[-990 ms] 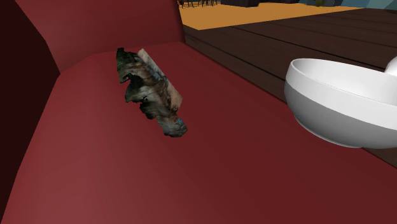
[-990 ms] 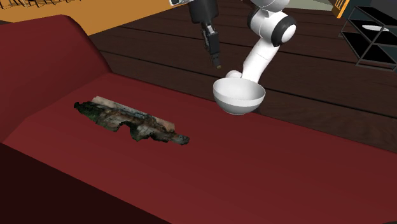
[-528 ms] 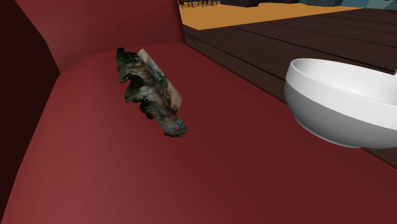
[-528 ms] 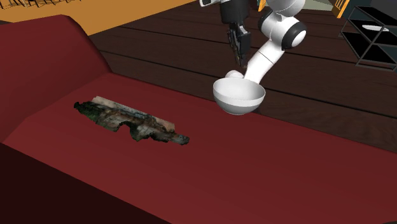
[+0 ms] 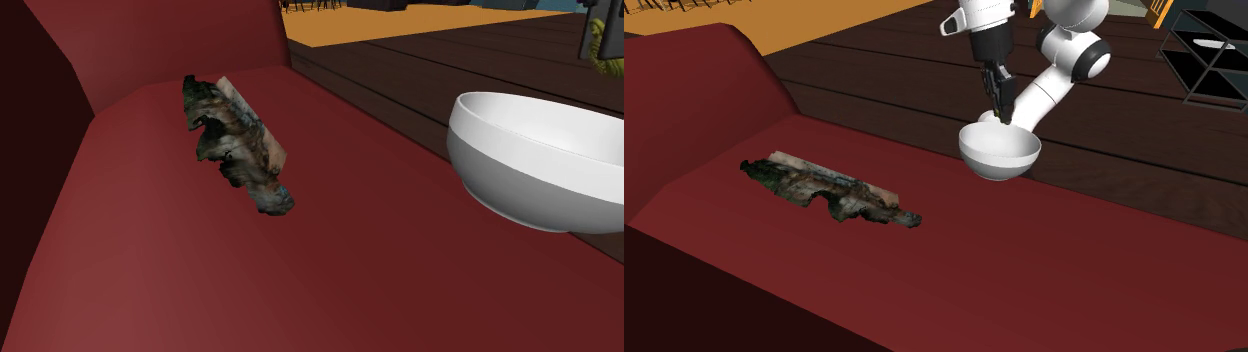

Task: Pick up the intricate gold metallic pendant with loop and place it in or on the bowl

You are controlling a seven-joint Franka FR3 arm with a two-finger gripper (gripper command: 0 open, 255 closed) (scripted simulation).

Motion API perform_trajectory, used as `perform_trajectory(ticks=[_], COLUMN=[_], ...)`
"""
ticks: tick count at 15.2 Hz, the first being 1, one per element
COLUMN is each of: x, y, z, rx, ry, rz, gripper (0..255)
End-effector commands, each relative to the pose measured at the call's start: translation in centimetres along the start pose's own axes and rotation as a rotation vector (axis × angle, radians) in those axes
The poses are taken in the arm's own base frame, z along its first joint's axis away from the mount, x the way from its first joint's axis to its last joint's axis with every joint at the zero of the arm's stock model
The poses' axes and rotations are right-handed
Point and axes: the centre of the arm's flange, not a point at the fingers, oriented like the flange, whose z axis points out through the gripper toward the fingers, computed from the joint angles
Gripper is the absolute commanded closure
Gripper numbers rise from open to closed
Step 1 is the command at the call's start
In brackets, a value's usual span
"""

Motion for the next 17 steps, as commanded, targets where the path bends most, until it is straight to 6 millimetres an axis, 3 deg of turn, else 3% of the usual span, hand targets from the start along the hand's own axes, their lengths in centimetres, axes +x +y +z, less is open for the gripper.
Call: perform_trajectory(ticks=[1,5,13,14,17], x=[0.2,0.8,0.7,0.7,0.7], y=[0.1,0.5,0.5,0.5,0.5], z=[1.0,3.0,3.0,3.0,3.0], rx=[0.0,0.0,0.0,0.0,0.0], ry=[0.0,0.0,0.0,0.0,0.0], rz=[0.0,0.0,0.0,0.0,0.0], gripper=[255,255,255,0,0])
